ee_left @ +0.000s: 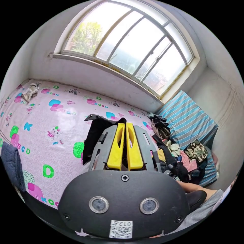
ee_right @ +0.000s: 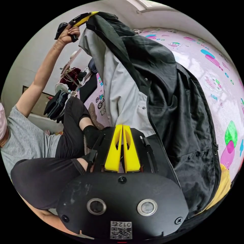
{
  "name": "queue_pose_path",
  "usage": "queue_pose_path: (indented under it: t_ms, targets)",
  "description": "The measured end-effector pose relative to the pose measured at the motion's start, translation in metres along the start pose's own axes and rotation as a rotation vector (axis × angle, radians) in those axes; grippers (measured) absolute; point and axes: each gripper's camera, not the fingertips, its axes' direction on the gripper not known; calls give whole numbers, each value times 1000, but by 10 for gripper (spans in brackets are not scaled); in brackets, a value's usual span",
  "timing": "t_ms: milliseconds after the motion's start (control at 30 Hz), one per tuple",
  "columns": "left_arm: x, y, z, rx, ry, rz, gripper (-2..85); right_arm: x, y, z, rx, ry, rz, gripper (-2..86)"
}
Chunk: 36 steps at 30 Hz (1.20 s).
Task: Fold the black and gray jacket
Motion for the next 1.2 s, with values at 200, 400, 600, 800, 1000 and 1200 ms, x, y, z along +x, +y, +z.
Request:
queue_pose_path:
  t_ms: [200,400,600,800,1000,1200]
  targets:
    - [161,-7,88,-113,181,333,8,-17,-24,61,20,-168,-32,-8]
    - [339,65,208,-514,277,731,14,-80,-48,106,-43,-158,-223,-8]
    - [314,114,200,-547,122,756,27,-76,-18,135,-53,-194,-207,-7]
    - [230,221,147,-511,140,649,52,-71,3,148,5,-301,-141,-8]
    - [218,339,169,-677,-16,711,81,-77,20,170,23,-358,-100,-8]
    - [223,368,211,-714,-69,705,81,-93,29,140,205,-362,-101,-5]
